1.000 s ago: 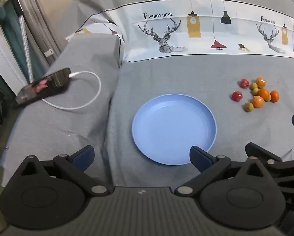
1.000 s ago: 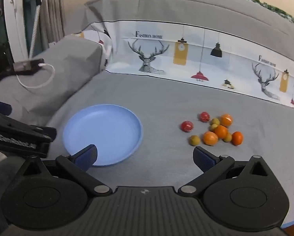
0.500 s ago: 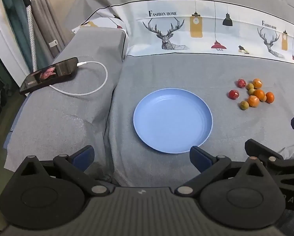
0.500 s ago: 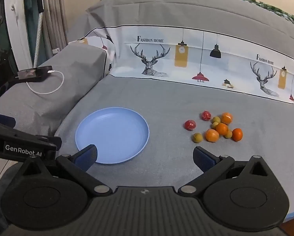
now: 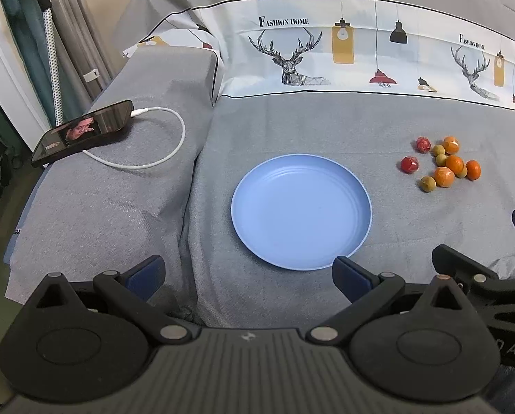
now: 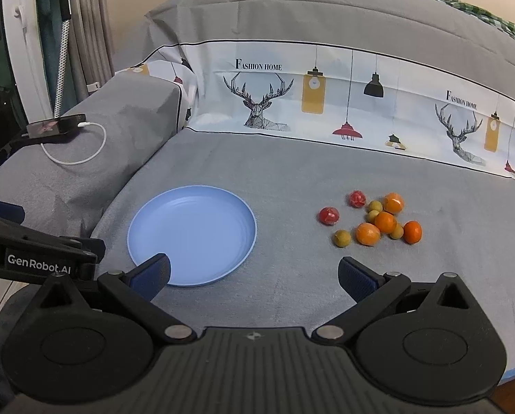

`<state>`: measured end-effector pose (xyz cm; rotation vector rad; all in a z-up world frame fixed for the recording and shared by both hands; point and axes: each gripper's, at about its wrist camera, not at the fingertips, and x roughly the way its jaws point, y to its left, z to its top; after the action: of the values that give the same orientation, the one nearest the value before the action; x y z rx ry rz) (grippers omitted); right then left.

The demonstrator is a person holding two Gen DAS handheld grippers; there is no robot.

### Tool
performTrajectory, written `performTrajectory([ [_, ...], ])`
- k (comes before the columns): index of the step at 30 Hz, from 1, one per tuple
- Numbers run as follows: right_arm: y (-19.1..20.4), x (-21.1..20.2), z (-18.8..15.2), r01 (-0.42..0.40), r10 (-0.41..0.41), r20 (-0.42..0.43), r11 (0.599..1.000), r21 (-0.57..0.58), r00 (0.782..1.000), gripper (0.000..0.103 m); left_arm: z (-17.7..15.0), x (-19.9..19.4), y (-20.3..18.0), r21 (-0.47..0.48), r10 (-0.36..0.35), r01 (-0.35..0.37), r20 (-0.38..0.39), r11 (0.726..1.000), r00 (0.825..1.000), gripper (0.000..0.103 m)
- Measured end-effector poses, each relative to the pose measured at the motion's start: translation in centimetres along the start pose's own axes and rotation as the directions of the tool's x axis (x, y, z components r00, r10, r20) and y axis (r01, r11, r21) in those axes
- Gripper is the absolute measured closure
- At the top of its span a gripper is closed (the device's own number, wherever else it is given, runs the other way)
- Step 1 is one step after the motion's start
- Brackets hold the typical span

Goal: Organize fruits

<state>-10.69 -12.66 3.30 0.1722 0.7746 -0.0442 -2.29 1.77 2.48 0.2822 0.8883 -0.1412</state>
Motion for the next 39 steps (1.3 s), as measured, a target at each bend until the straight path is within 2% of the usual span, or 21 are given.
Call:
performTrajectory([
  [21, 0.5, 1.4, 0.0, -0.010, 0.010, -0.036, 1.000, -0.008, 0.999, 0.001, 0.1, 1.2, 0.2, -0.001, 0.009, -0.009, -0.018, 1.000, 1.000, 0.000],
  [39, 0.6, 1.5, 0.0, -0.007, 0.006, -0.034, 1.000, -0.012, 0.999, 0.001, 0.1, 1.5, 0.3, -0.007, 0.010, -0.010, -0.024, 1.000, 1.000, 0.000],
])
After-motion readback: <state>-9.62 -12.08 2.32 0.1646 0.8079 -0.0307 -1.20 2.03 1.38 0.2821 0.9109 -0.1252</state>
